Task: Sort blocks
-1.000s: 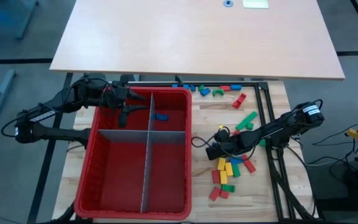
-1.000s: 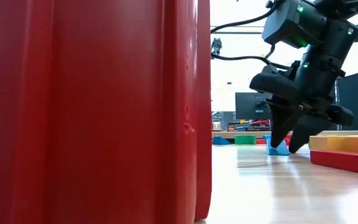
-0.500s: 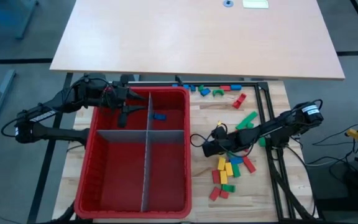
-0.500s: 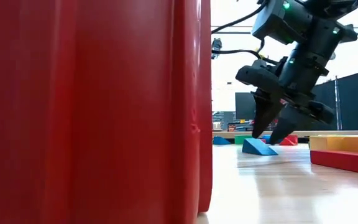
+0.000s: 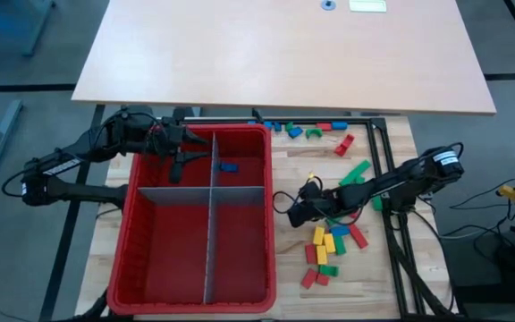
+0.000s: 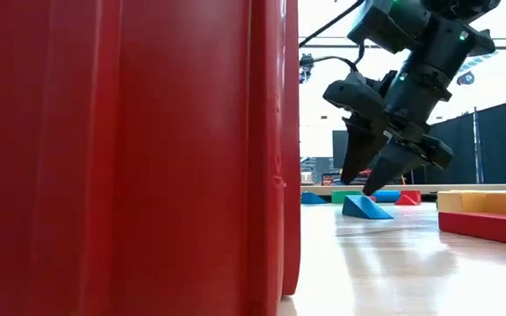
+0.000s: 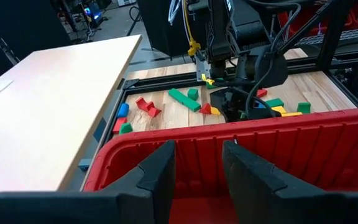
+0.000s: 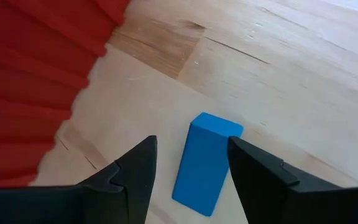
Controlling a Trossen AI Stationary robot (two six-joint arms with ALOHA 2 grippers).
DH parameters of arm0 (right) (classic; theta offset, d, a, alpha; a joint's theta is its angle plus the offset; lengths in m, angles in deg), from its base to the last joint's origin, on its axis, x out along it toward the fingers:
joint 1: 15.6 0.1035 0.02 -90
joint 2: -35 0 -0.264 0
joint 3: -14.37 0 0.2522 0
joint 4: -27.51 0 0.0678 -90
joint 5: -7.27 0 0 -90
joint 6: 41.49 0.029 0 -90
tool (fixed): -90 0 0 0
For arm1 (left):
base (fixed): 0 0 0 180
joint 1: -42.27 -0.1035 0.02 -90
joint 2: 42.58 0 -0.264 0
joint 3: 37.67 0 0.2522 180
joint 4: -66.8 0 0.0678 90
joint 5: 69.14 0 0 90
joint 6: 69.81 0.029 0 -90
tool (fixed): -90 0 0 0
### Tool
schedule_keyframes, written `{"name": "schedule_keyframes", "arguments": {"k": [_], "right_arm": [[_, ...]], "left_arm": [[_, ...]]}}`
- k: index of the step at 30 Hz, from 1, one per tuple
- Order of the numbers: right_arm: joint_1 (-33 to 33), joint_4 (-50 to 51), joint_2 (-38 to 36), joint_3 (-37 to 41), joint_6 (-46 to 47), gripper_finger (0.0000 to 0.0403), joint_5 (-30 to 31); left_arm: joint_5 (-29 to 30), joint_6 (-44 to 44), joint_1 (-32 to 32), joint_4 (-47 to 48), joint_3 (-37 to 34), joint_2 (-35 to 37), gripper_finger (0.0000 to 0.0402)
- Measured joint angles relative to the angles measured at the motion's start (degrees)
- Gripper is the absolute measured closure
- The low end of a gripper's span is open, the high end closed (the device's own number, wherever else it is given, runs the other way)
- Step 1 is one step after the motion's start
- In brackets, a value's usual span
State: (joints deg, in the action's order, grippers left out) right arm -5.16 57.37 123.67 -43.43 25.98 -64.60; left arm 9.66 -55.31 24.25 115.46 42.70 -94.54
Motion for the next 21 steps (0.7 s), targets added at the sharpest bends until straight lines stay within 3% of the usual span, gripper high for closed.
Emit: {"name": "schedule_keyframes", "arguments": {"k": [15,21], "right_arm": [[0.0,0.9,10.0,-4.4,-2.9,0.0112,-0.7],[0.0,1.9,10.6,-5.6,-3.8,0.0115,-0.6]], "left_arm": [[0.0,0.0,0.0,0.0,0.0,0.0,0.0264],[0.0,0.0,0.0,0.6,0.0,0.0,0.0271]]}}
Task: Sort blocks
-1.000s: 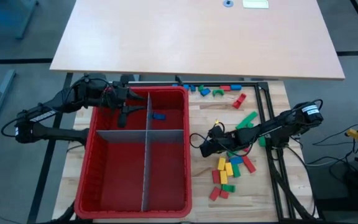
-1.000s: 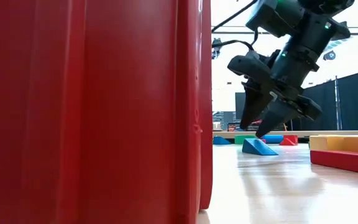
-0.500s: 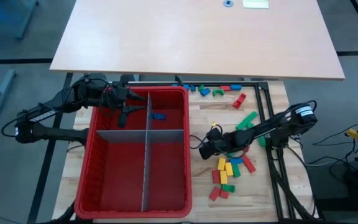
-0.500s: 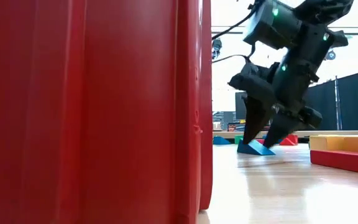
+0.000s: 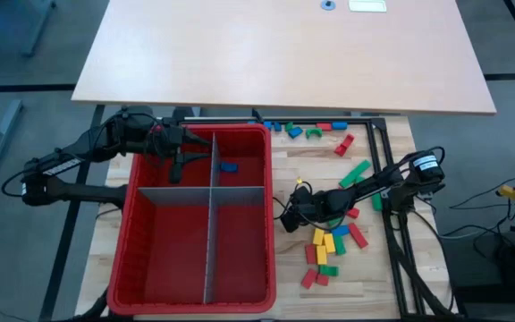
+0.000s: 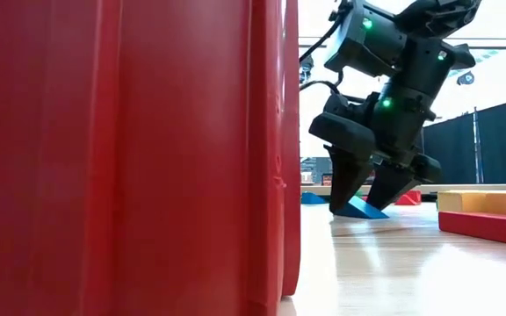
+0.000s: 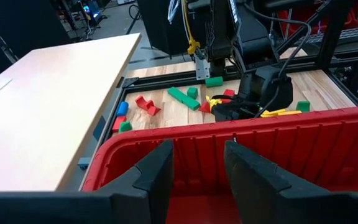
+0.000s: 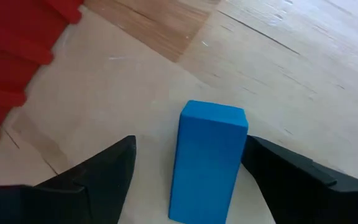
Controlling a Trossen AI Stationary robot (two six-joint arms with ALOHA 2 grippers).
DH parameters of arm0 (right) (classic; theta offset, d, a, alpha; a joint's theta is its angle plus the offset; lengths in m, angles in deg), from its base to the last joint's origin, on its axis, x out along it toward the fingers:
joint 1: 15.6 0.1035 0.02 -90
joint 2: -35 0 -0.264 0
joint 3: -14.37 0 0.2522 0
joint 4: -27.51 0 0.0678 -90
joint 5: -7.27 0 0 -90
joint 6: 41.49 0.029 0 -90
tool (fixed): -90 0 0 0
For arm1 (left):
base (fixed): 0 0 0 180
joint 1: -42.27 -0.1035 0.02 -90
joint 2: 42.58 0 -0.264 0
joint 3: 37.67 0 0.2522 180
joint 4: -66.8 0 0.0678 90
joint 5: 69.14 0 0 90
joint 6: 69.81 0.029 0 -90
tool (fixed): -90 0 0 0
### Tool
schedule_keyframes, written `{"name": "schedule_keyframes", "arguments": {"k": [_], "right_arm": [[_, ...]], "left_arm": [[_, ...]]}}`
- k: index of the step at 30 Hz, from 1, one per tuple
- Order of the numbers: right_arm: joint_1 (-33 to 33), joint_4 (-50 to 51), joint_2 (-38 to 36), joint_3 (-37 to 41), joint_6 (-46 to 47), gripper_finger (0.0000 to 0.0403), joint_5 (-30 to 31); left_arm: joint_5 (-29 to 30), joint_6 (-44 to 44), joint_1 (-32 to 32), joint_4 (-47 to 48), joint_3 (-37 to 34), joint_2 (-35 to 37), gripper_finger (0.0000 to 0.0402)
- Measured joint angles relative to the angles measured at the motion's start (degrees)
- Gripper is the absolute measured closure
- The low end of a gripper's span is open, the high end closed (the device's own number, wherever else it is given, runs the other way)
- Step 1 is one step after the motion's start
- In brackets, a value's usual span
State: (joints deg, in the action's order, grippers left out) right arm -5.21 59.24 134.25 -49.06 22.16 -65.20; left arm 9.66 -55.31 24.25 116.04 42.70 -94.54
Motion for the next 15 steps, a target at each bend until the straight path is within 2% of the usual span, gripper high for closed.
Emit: {"name": "schedule_keyframes", "arguments": {"k": [4,11,15], "right_arm": [[0.0,1.4,0.0,0.1,0.0,0.0166,0.1],[0.1,2.3,-0.2,0.0,-1.2,0.0288,0.5],[0.0,2.9,-0.4,0.0,-2.1,0.0293,0.4]], "left_arm": [[0.0,0.0,0.0,0.2,0.0,0.0,0.0268],[0.0,0.0,0.0,0.2,0.0,0.0,0.0260],[0.0,0.0,0.0,0.2,0.0,0.0,0.0263]]}}
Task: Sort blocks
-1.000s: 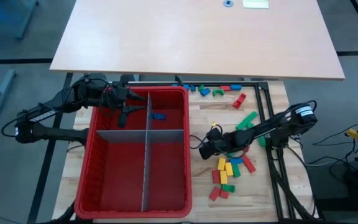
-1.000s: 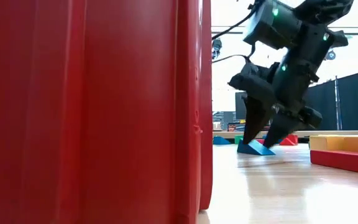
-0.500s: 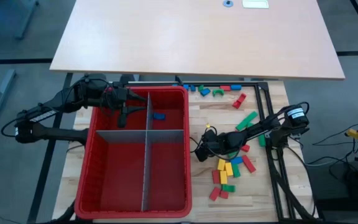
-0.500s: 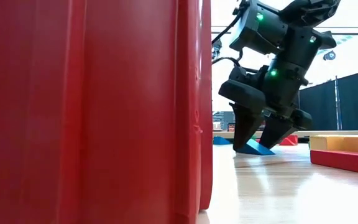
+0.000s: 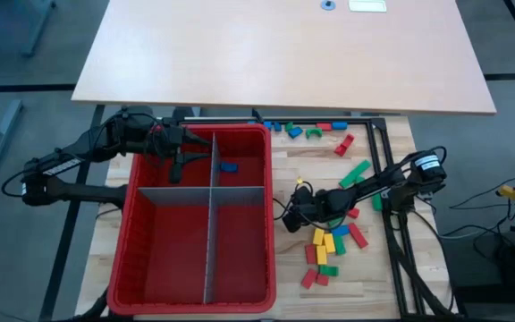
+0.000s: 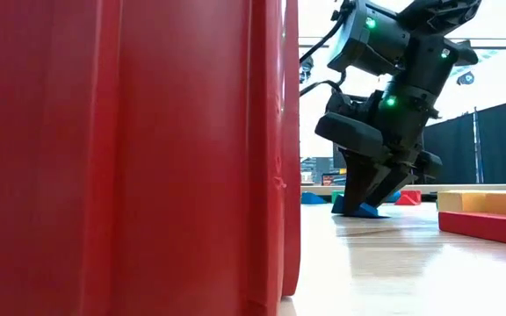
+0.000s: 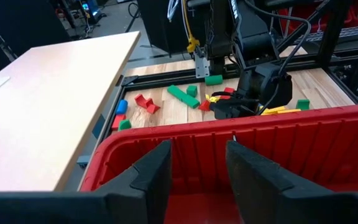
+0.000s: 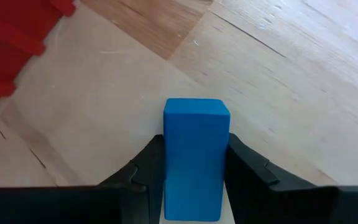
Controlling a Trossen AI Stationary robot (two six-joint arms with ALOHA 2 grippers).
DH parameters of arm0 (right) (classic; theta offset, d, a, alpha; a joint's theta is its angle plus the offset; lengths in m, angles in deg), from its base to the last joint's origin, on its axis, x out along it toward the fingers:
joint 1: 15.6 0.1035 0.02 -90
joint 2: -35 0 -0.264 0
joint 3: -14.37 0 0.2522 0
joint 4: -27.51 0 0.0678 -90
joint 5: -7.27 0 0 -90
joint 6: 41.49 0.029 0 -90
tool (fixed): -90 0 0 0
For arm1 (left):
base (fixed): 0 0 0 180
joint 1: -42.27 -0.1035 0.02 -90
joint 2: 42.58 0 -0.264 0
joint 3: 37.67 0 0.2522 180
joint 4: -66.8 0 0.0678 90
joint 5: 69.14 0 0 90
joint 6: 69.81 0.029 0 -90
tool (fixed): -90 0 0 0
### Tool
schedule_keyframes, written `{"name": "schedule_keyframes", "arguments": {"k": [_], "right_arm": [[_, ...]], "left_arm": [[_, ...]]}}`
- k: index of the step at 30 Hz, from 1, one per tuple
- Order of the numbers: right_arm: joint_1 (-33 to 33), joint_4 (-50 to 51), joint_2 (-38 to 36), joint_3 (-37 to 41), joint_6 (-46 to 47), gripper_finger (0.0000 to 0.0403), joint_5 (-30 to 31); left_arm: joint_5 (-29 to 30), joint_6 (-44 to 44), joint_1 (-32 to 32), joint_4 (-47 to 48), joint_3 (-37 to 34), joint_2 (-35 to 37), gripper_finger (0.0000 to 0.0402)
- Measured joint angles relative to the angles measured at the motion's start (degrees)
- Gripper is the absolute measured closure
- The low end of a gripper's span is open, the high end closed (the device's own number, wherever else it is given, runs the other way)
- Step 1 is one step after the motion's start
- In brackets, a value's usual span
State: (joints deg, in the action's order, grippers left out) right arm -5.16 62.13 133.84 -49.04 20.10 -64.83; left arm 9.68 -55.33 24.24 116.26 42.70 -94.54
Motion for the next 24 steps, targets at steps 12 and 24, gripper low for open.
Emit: {"name": "schedule_keyframes", "arguments": {"k": [12,24], "right_arm": [[-0.1,7.6,-2.6,0.3,-0.9,0.0286,0.3],[-0.2,14.4,-3.8,0.3,-1.5,0.0288,4.6]], "left_arm": [[0.0,-0.4,0.0,-0.2,0.0,0.0,0.0268],[0.0,-1.5,0.0,-1.8,0.0,0.0,0.0265]]}}
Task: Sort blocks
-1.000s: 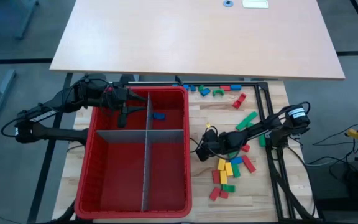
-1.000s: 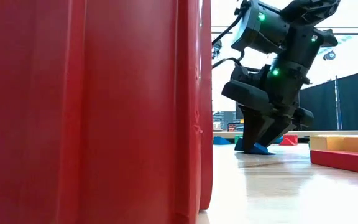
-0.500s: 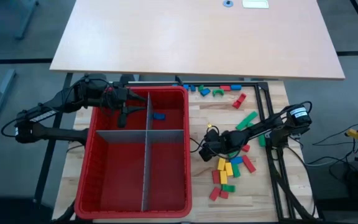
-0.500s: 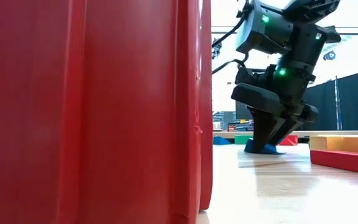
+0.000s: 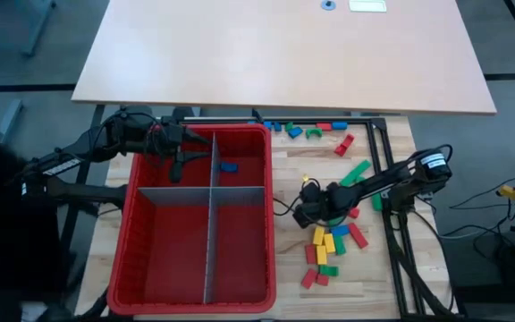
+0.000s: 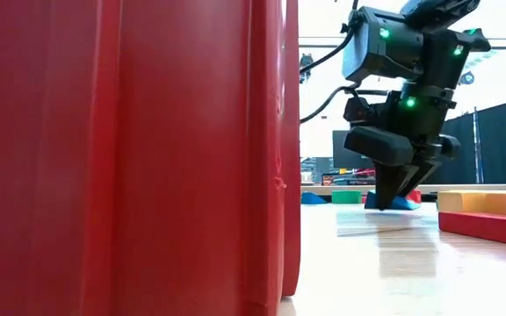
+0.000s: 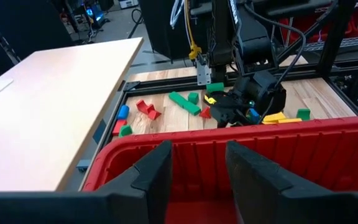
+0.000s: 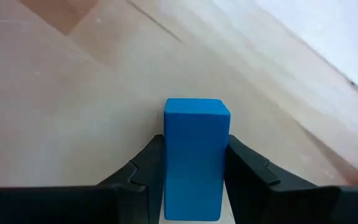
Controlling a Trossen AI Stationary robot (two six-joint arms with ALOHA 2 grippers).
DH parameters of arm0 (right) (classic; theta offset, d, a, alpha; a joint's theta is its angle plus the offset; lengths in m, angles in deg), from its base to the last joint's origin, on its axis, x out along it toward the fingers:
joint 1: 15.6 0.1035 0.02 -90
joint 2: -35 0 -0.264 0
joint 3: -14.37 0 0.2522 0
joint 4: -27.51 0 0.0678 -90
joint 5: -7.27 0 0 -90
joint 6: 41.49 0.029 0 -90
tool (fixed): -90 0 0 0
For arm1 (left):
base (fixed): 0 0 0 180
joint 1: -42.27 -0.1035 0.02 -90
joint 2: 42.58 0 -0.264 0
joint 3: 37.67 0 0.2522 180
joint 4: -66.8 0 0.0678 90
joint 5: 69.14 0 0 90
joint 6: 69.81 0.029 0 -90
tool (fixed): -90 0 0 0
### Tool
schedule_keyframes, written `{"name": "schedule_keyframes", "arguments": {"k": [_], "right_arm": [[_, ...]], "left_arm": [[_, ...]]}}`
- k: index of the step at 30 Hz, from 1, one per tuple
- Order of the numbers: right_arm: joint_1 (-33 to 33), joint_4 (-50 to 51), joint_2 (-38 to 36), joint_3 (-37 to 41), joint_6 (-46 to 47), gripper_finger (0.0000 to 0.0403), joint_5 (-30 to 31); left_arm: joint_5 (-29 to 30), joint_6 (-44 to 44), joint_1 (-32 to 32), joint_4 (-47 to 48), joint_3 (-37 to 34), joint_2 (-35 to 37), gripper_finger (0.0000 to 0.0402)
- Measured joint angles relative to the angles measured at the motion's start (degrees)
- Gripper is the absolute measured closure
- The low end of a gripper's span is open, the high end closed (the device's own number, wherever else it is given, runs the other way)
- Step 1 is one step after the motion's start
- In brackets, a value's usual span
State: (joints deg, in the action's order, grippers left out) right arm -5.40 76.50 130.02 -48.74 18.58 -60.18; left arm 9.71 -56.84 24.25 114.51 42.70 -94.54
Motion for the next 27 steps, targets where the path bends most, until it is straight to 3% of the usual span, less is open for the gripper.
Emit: {"name": "schedule_keyframes", "arguments": {"k": [8,18,27], "right_arm": [[-0.2,4.0,-6.3,0.0,-0.1,0.0291,5.8],[-0.5,3.7,-20.7,0.0,-2.6,0.0291,14.1],[-0.6,-20.0,-27.9,-0.1,-19.5,0.0288,15.2]], "left_arm": [[0.0,-0.5,0.0,-0.1,0.0,0.0,0.0274],[0.0,-1.5,0.0,-0.1,0.0,0.0,0.0265],[0.0,-1.5,0.0,-0.7,0.0,-0.2,0.0275]]}}
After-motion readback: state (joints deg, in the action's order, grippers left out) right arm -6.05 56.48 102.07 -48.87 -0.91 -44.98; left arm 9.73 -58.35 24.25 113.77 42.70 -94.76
